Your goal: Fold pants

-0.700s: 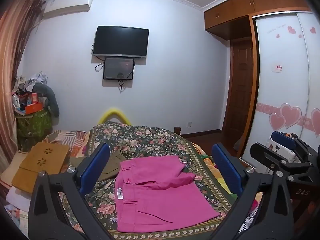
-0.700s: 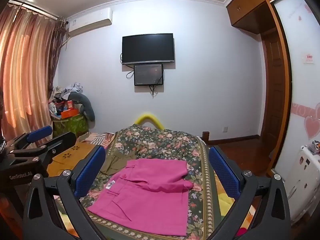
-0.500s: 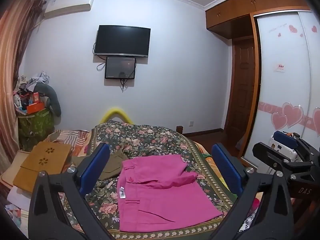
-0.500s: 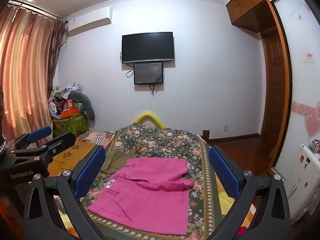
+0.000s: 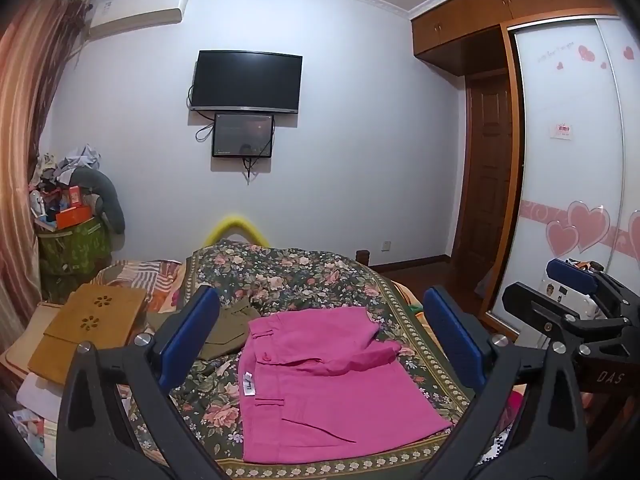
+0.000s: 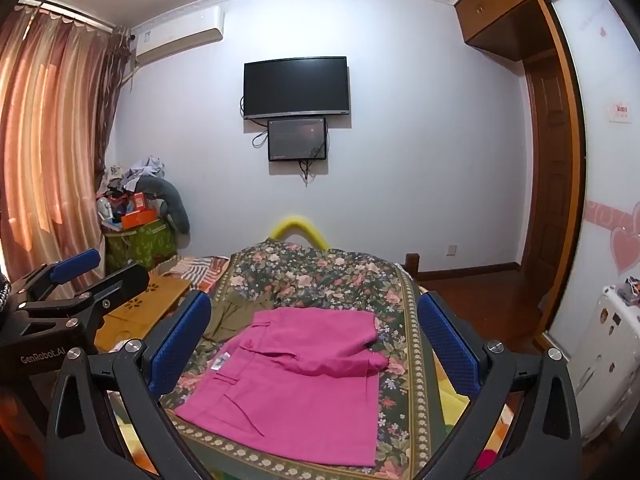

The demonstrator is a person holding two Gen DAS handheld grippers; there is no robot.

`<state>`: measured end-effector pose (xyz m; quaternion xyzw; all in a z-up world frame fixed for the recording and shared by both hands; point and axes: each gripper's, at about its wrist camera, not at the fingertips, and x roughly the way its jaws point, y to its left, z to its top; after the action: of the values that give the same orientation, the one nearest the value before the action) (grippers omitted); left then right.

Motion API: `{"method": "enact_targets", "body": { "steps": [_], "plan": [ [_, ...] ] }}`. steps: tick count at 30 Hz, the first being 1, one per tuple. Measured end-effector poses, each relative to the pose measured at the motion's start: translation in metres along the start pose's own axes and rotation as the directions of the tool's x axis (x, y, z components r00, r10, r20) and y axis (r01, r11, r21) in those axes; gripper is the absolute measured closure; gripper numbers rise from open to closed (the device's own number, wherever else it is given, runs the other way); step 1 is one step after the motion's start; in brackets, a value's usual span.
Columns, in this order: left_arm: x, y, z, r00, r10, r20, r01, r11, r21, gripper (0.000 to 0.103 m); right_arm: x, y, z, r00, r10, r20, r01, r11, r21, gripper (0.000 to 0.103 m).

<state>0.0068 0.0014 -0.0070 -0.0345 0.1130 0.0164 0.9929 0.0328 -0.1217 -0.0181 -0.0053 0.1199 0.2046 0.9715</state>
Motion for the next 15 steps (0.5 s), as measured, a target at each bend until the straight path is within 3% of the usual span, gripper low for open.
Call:
{"method": "enact_targets", "body": {
  "steps": [15],
  "plan": [
    [0.0047,-0.0012,-0.0050,1.000,0.002,-0.003,-0.002,1.000,0.005,0.000,0.0051,-0.0004,-0.0039,1.000,0.000,-0.008,0.000,1.000,0.003,0.000]
  ]
}}
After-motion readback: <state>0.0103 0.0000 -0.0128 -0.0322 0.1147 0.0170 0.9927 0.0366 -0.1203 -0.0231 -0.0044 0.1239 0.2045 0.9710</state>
